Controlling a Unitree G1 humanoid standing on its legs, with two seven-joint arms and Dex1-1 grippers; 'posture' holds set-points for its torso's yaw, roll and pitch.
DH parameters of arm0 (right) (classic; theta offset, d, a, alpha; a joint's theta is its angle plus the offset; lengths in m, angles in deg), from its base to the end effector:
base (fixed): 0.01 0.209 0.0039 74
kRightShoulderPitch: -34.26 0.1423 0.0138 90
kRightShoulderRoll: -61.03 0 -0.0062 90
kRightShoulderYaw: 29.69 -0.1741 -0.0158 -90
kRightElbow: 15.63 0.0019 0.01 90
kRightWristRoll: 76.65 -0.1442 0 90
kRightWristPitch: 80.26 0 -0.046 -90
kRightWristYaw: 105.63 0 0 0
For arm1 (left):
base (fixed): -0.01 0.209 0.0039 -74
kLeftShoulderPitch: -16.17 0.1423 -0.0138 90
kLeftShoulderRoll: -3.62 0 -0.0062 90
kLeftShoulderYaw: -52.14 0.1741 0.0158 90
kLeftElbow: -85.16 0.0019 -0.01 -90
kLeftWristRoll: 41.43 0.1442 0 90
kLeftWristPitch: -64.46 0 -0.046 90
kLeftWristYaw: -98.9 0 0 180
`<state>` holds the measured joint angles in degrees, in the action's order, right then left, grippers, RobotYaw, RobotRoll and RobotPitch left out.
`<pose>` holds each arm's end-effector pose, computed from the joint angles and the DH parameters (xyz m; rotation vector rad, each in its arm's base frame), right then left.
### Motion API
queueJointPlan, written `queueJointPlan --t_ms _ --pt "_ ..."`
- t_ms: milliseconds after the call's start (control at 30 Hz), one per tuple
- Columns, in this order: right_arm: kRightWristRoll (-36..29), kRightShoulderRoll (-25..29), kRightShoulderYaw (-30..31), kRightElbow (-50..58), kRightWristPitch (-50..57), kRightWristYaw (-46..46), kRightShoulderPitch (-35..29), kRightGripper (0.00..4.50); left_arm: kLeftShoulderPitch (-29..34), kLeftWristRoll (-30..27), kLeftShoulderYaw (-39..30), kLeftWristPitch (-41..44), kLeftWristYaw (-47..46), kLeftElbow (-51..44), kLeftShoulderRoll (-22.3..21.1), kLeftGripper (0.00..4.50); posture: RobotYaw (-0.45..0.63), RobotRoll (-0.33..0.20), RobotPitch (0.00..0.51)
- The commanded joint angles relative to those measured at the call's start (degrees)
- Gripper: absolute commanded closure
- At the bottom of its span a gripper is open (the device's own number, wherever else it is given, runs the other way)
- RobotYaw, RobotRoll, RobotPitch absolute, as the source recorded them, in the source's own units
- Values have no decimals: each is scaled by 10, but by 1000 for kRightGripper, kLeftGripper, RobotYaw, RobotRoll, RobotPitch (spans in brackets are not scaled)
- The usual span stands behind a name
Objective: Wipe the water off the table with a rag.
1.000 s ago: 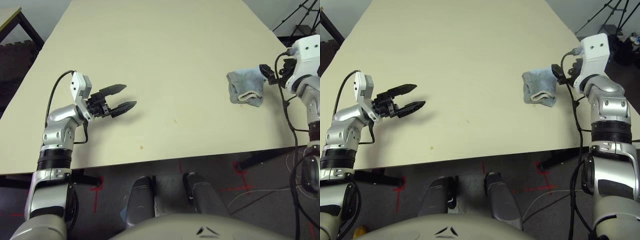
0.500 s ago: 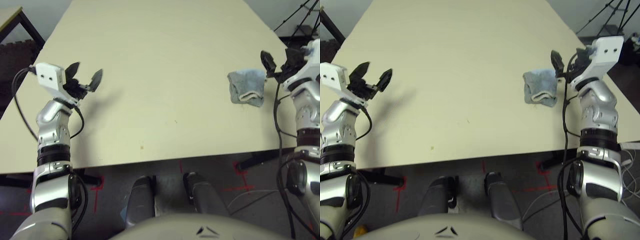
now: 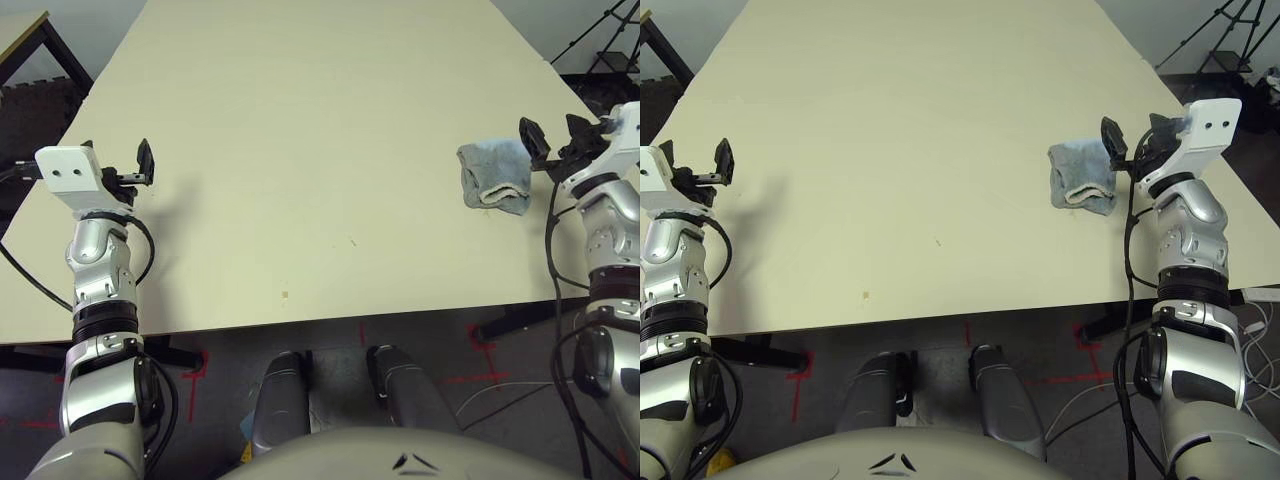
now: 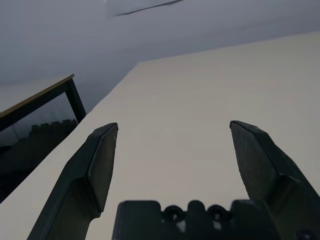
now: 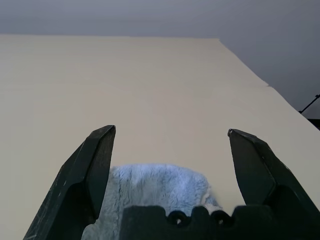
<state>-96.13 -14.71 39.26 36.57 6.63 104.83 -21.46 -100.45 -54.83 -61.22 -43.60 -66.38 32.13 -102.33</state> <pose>0.2880 -0.3108 0.1409 0.0164 -0.1831 0.1042 0.2592 0.3302 0.1278 0.1811 -0.2929 0.2350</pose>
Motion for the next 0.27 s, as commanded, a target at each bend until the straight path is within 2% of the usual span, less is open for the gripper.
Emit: queueJointPlan --t_ms 33,267 --pt "-5 0 -8 -2 -6 1 -11 15 0 2 -2 -2 -5 15 1 0 -26 0 159" --pt "-4 3 -7 -7 -9 1 -4 15 -14 3 0 -10 -5 34 1 0 -29 0 154"
